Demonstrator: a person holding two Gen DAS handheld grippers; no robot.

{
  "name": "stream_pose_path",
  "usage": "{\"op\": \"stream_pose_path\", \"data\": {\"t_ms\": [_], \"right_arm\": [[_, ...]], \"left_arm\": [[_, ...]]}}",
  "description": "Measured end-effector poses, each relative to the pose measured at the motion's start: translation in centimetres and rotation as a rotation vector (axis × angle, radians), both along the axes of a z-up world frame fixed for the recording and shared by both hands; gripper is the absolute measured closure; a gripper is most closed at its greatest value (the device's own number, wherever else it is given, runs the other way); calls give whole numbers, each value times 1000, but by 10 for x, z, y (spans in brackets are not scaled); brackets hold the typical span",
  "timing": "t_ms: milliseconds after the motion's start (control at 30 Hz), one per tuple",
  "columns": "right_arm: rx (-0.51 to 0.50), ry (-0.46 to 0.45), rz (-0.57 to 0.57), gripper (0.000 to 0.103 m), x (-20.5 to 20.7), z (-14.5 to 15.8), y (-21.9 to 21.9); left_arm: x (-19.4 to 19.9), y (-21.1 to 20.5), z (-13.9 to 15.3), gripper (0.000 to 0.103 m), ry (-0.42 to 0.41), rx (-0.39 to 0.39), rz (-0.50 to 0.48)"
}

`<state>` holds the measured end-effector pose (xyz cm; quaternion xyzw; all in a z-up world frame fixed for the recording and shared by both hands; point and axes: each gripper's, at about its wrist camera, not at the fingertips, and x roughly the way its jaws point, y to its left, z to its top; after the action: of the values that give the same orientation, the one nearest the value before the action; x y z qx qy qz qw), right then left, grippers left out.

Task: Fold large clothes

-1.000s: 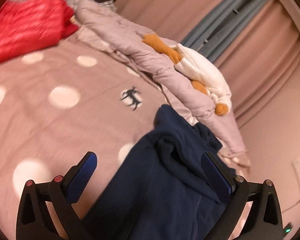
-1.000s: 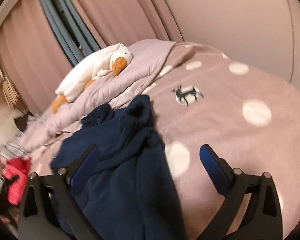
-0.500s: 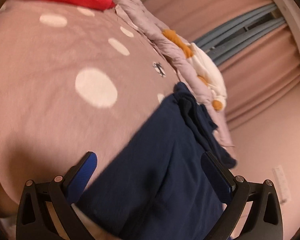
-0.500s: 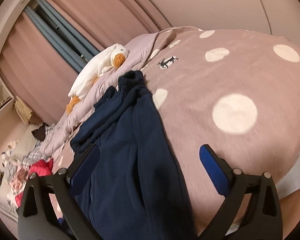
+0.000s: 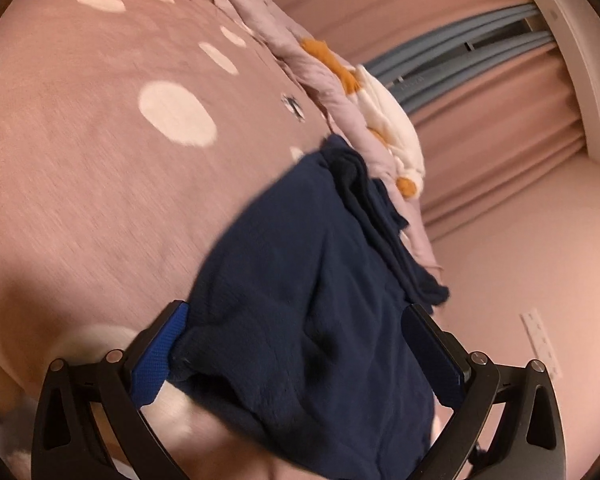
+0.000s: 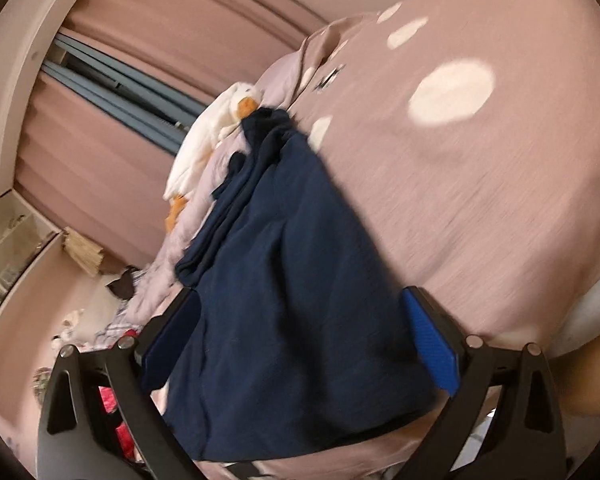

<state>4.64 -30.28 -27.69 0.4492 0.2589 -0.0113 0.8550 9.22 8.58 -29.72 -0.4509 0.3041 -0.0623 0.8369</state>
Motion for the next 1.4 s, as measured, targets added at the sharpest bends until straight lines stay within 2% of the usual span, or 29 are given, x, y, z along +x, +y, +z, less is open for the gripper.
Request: {"op": "stream_pose_path", "data": {"t_ms": [100, 167, 267, 333, 367, 433, 467, 500, 667, 700, 767, 800, 867, 900, 933, 967, 1000, 1100, 1167, 1300, 1400], "right_arm": [[36, -12, 10, 3, 1, 2, 11], [63, -18, 20, 3, 2, 2, 14], [89, -11, 15, 3, 3, 3, 14], [153, -19, 6, 3, 1, 1, 11], [215, -29, 4, 4, -1, -1, 9], [279, -30, 7, 4, -2, -3, 9], [284, -24, 11, 4, -1, -3, 11], [248, -10, 14, 4, 0, 1, 16], [16, 69, 62, 6, 9, 14, 31], [-11, 90, 54, 8, 9, 13, 26], [1, 81, 30, 16, 5, 9, 12], [-3, 77, -2, 16, 0, 9, 3], [-55, 86, -65, 16, -9, 12, -7], [-93, 97, -86, 16, -14, 14, -11], [-112, 105, -97, 16, -16, 15, -14], [-111, 109, -106, 16, -18, 13, -19], [-63, 103, -110, 16, -21, 8, -25], [38, 85, -144, 16, -28, 0, -32], [48, 99, -132, 16, -28, 1, -26], [164, 93, -82, 15, -27, -6, 0], [178, 94, -29, 15, -20, -5, 28]], "left_arm": [[3, -10, 0, 0, 4, -10, -60], [4, -15, -2, 0, -5, -79, -118], [4, -20, -4, 0, -16, -164, -149], [5, -24, -4, 0, -20, -195, -178], [7, -28, -4, 0, -21, -222, -205], [10, -35, -5, 0, -34, -290, -264], [11, -40, -5, 0, -42, -322, -286], [12, -44, -5, 0, -50, -333, -286], [15, -57, 1, 0, -40, -234, -236], [17, -56, 0, 0, -36, -234, -225], [18, -52, -1, 3, -39, -258, -182], [17, -50, -2, 5, -50, -255, -152], [12, -43, -1, 20, -53, -162, -65], [12, -43, 1, 25, -34, -65, -17], [13, -45, 3, 35, -8, 40, 20], [16, -47, 1, 42, 7, 84, 25], [18, -48, 0, 42, 14, 107, 21], [17, -49, 0, 42, -3, 107, 25], [16, -42, -3, 42, -5, 61, 20], [15, -29, -7, 42, -22, -37, -4], [14, -31, -6, 42, -26, -31, -27]]}}
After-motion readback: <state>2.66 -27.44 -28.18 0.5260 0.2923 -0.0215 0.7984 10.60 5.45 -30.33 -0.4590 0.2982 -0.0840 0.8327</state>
